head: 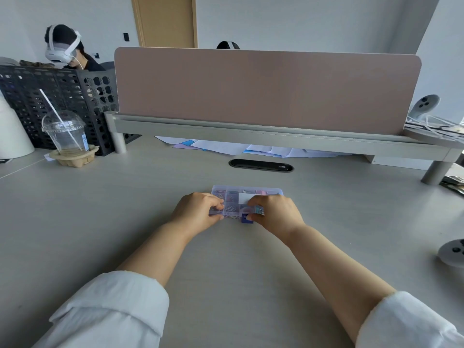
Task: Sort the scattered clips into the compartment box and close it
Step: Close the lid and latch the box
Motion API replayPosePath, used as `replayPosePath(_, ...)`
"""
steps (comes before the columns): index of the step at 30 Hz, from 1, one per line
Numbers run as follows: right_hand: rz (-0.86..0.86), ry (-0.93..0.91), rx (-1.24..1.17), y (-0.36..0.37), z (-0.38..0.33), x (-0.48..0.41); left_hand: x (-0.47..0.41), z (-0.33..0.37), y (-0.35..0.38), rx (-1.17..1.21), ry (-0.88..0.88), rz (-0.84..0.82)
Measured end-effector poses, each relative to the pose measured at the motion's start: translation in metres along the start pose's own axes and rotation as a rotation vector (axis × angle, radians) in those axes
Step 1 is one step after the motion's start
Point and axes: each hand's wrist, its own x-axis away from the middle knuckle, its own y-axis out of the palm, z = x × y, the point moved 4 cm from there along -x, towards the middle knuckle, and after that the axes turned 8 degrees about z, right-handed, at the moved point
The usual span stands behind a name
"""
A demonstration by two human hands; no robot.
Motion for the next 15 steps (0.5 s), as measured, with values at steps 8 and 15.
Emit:
replayPosePath(8, -0.047, -0.059, 0.159, 0.003, -0.008, 0.002, -0.002, 0.000, 0.001, -0.015, 0.010, 0.012)
replayPosePath(15, -0.023, 0.012, 0.048, -0.001, 0.004, 0.009, 0.002, 0.007, 0.005, -0.114, 0.014, -0.026)
